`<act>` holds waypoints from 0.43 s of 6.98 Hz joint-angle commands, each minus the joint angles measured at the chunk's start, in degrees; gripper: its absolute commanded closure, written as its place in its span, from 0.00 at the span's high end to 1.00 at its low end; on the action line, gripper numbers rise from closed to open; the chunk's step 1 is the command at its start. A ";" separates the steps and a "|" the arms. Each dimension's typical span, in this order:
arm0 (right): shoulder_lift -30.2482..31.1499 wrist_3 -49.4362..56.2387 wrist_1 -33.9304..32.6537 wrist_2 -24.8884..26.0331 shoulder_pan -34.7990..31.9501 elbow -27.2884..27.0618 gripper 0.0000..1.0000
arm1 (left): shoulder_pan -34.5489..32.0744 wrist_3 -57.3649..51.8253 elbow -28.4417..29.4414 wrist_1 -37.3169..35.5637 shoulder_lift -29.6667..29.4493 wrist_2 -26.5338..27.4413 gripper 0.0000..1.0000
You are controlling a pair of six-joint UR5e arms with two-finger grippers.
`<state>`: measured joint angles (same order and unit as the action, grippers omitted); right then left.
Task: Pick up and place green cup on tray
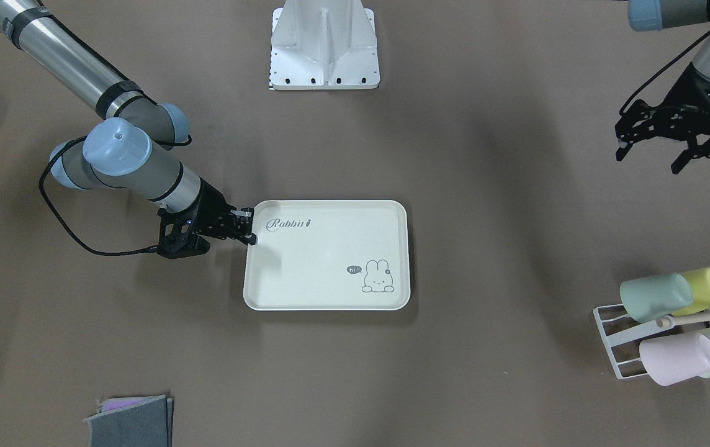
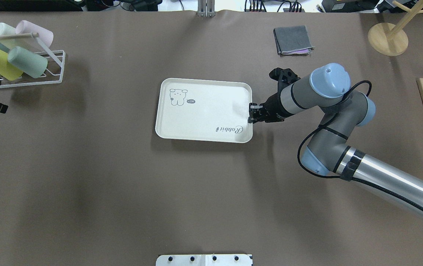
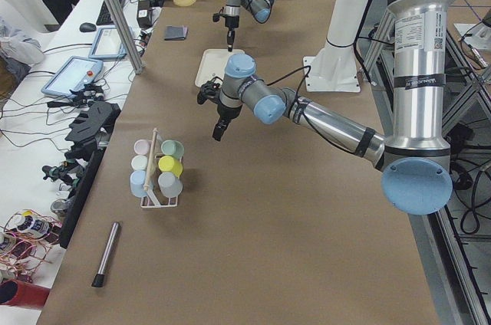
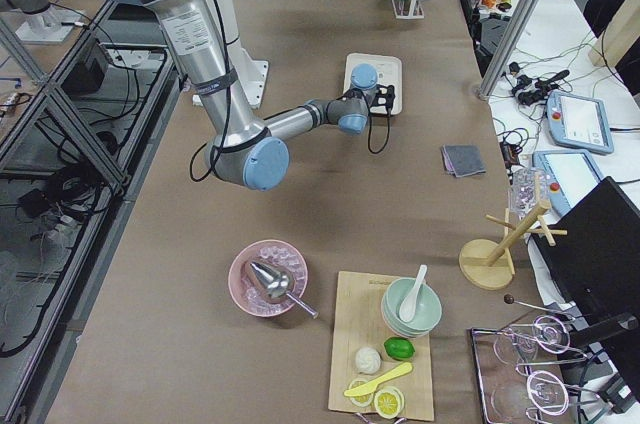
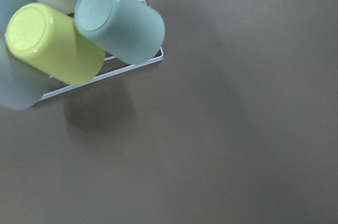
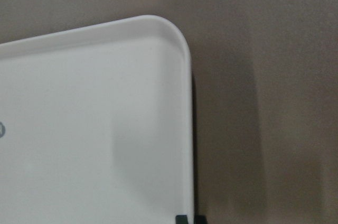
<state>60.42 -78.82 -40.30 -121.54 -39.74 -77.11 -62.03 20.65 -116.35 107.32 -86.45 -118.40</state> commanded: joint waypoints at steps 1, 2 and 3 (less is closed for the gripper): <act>-0.21 -0.36 -0.74 -0.27 -0.08 -0.32 0.00 | 1.21 -17.52 0.16 -0.36 0.05 12.09 0.98; 0.05 -0.54 -0.83 -0.01 -0.17 -0.93 0.99 | 1.65 -26.89 0.33 -0.36 -0.21 14.14 0.98; 0.66 -0.45 -1.36 -0.10 -0.86 -2.33 1.00 | 2.70 -37.94 0.07 -0.36 -1.26 20.43 0.98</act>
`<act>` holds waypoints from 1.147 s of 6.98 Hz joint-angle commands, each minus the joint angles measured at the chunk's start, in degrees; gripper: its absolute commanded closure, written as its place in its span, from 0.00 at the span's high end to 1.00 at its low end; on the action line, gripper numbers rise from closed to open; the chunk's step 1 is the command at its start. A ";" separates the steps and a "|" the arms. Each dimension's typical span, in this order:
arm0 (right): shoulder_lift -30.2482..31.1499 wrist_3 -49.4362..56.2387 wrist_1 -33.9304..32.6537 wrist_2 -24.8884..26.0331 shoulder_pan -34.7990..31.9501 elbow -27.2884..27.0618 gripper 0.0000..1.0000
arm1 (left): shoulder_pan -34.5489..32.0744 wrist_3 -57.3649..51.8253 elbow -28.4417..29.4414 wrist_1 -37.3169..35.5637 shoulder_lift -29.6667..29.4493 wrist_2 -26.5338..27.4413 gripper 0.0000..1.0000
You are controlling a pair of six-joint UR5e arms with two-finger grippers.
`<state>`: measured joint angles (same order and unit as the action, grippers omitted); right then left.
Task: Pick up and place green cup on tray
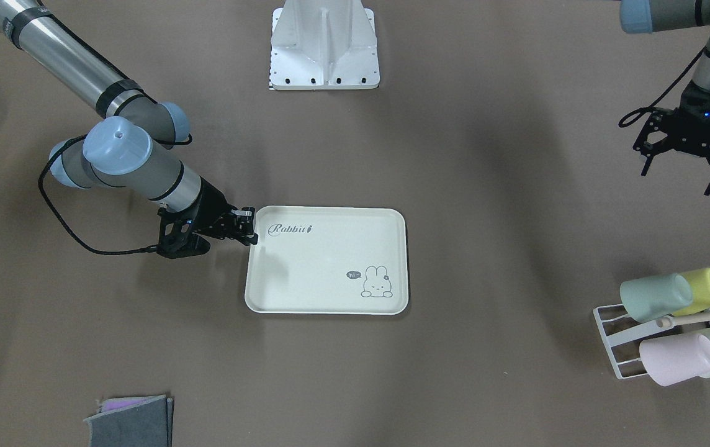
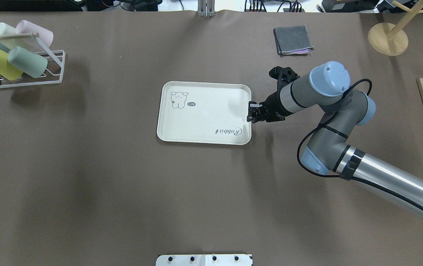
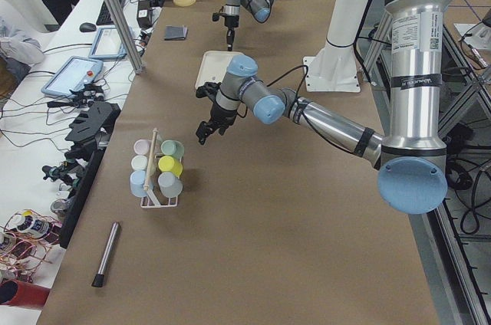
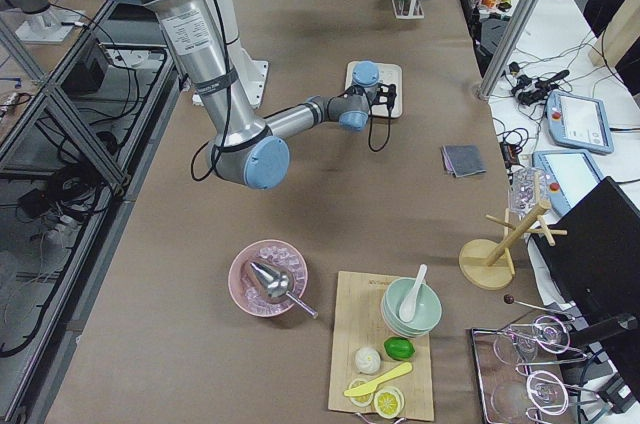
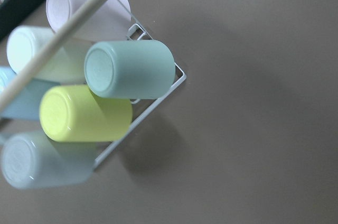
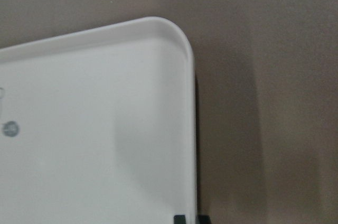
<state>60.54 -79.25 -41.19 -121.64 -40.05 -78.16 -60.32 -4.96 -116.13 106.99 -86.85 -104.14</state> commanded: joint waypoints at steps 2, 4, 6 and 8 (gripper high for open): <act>0.81 0.84 -4.75 -0.44 -2.21 -3.92 1.00 | 7.73 -27.84 -0.15 -0.03 -3.13 19.09 0.98; 5.00 4.77 -8.09 -0.45 -7.56 -8.56 1.00 | 12.66 -38.40 1.34 -0.03 -6.91 29.55 0.98; 10.45 23.34 -20.34 -0.62 -14.93 -17.25 1.00 | 19.15 -46.33 2.83 -0.03 -7.45 43.07 0.98; 14.32 42.76 -32.50 -0.44 -21.18 -22.11 1.00 | 22.69 -48.81 7.99 0.41 -7.46 51.72 0.98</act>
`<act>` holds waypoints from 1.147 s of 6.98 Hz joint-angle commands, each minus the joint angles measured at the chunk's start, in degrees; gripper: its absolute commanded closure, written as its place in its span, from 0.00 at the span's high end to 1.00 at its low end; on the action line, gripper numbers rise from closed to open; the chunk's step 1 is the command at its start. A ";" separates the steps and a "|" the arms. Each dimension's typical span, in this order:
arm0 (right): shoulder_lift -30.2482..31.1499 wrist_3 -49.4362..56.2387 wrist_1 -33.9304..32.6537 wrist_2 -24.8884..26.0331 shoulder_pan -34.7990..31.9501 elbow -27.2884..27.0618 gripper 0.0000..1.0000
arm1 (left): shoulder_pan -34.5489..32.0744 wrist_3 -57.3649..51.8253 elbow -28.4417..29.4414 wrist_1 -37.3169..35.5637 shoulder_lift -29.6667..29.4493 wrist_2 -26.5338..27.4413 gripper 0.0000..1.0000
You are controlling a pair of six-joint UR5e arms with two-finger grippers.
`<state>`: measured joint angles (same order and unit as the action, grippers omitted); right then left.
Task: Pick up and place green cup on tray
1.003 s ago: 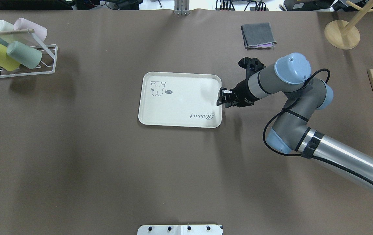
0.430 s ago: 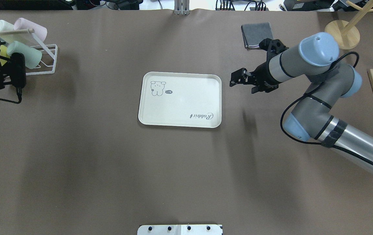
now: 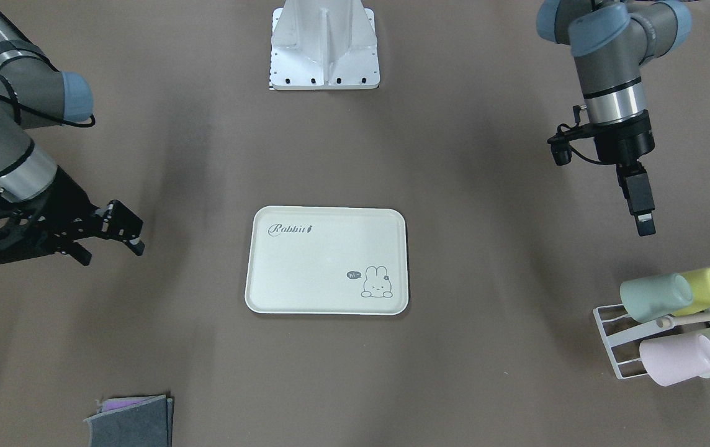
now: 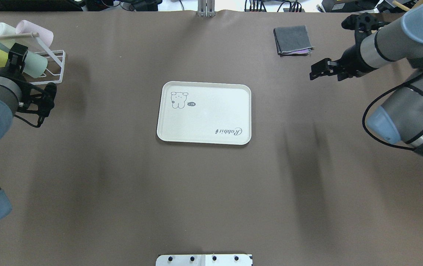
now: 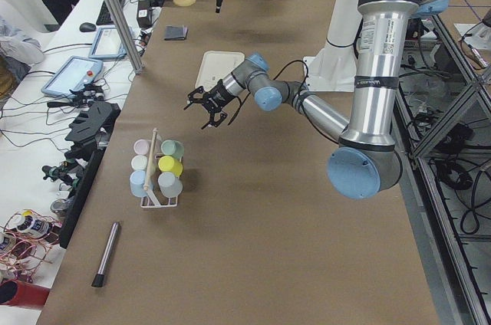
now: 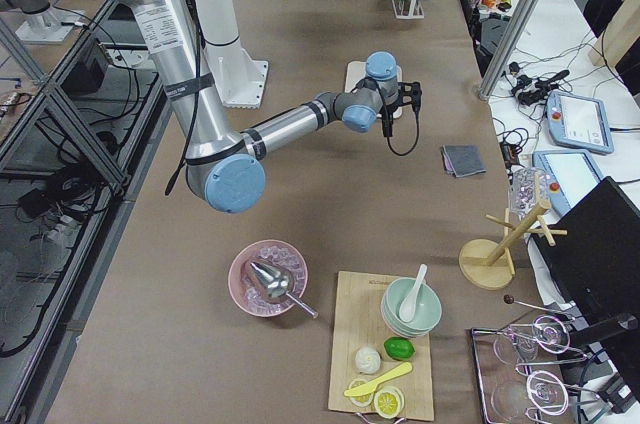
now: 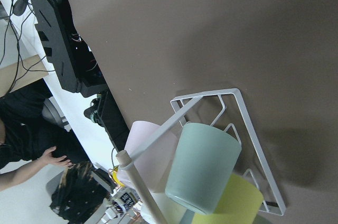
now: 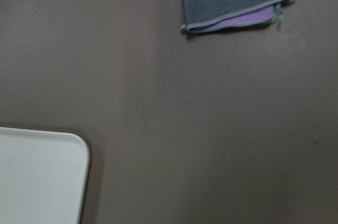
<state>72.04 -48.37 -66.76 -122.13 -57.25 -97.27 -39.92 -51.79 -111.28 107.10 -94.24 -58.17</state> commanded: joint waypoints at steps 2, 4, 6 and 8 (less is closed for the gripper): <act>10.10 32.88 -7.68 0.31 -11.09 -2.05 1.00 | 3.36 -4.02 6.85 0.83 -0.85 9.39 0.98; 18.71 43.78 -8.12 -8.57 -20.05 -2.32 1.00 | 3.45 -4.02 12.45 5.36 -2.60 9.39 0.98; 23.57 52.09 -8.30 -10.93 -27.79 -1.09 1.00 | 3.45 -4.64 16.62 10.49 -3.49 9.48 0.98; 28.32 55.84 -10.23 -10.93 -33.52 -0.99 1.00 | 3.45 -6.39 17.84 10.67 -4.71 9.48 0.98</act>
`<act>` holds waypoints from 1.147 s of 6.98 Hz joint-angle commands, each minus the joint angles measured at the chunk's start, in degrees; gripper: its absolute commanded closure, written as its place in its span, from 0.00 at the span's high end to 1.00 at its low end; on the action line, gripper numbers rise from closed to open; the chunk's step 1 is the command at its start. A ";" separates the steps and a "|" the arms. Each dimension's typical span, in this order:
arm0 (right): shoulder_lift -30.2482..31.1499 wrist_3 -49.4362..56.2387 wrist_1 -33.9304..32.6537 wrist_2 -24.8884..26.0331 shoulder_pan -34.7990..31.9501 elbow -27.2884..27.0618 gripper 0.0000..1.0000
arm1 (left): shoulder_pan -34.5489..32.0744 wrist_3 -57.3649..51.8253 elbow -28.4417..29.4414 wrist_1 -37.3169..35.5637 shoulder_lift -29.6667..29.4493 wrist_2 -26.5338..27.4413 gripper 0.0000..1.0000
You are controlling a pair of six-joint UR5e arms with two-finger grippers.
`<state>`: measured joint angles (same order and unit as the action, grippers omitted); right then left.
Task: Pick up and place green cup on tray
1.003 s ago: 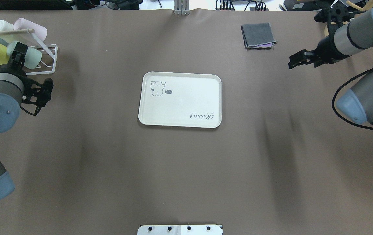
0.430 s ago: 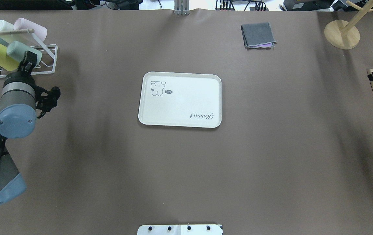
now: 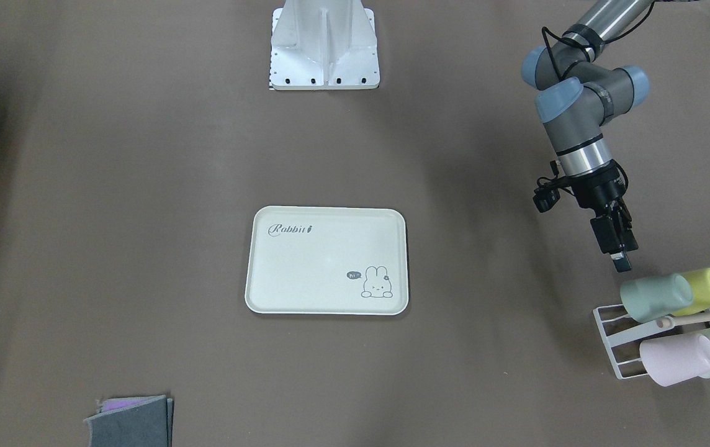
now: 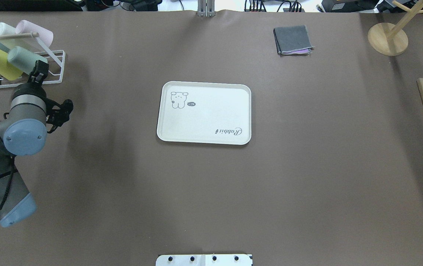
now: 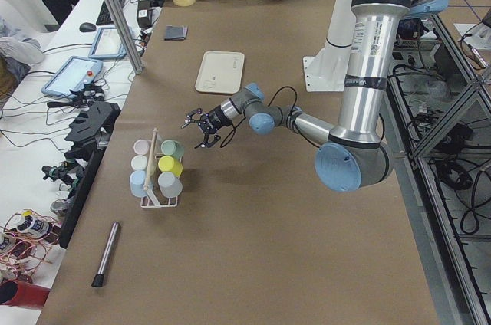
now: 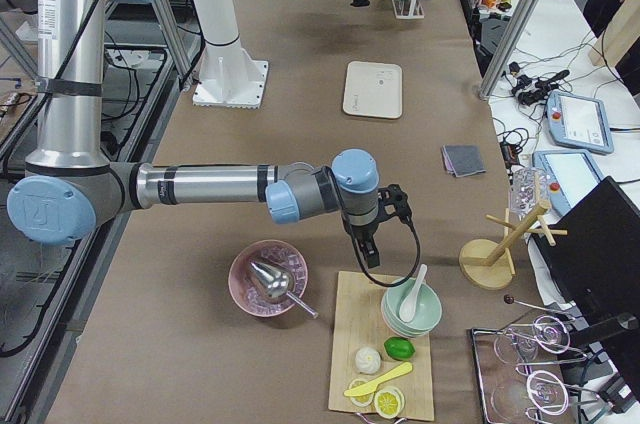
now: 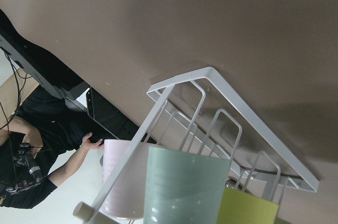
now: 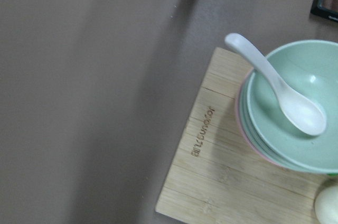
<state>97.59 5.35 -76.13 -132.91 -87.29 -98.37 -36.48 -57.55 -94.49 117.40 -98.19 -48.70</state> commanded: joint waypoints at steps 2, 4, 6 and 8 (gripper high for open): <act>4.80 2.47 -1.47 -1.56 -8.57 -0.15 1.00 | 0.00 -2.03 3.43 0.37 -2.53 2.37 0.98; 0.96 1.51 -12.14 -3.58 -8.86 -1.90 1.00 | 0.00 -6.86 5.44 4.83 -3.42 2.38 0.98; -2.22 -3.91 -16.07 -3.76 -7.12 -2.88 1.00 | -0.26 -6.96 10.44 11.15 -3.59 2.47 0.98; -3.02 -5.97 -16.07 -3.76 -5.70 -2.88 1.00 | -0.61 -6.96 11.52 12.50 -3.59 2.47 0.98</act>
<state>95.06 0.57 -91.96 -136.64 -93.69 -101.20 -36.91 -64.47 -83.75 128.96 -101.76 -46.24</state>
